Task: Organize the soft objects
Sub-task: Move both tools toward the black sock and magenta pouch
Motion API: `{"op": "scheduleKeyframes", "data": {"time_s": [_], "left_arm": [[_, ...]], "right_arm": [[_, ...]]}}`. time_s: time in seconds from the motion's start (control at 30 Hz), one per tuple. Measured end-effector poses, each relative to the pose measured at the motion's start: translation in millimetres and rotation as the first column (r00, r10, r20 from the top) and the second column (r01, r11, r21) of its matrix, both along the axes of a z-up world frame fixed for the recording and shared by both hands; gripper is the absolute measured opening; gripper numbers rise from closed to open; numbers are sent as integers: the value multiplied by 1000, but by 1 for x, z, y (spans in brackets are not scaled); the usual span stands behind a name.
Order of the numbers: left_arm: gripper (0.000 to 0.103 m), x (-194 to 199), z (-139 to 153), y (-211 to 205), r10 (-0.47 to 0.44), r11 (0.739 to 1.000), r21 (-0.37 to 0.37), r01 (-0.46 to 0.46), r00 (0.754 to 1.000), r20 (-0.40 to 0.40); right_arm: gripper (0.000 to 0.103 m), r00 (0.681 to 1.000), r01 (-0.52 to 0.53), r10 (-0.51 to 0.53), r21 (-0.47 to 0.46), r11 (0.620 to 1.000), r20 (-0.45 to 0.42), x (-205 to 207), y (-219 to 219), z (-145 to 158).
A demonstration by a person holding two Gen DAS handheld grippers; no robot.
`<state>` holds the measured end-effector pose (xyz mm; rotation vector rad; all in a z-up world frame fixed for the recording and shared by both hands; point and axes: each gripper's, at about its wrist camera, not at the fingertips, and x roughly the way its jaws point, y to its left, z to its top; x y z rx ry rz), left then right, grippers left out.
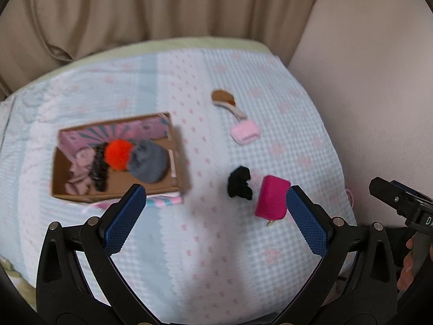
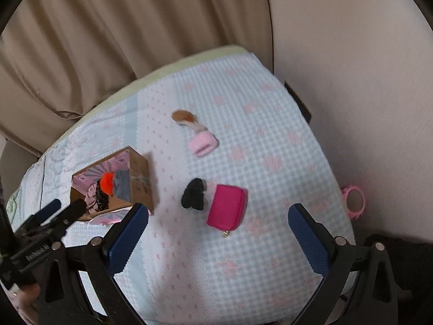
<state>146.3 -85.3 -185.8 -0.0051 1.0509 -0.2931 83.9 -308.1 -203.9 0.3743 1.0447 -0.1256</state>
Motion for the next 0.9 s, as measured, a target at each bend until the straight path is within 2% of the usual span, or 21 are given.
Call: {"op": "scheduleKeyframes", "data": {"time_s": [0.27, 0.4, 0.63, 0.9], "left_arm": [[102, 40, -81, -51, -78, 996, 39, 84, 989, -121], [101, 55, -121, -69, -115, 990, 56, 126, 978, -177], [99, 76, -183, -91, -158, 981, 69, 182, 952, -261], [84, 91, -242, -115, -214, 957, 122, 263, 924, -318]], "right_arm": [[103, 989, 74, -54, 143, 987, -138, 38, -28, -73], [103, 975, 120, -83, 174, 977, -204, 58, -32, -112], [103, 942, 191, -124, 196, 962, -313, 88, -31, -173], [102, 906, 241, -155, 181, 953, -393, 108, -23, -226]]}}
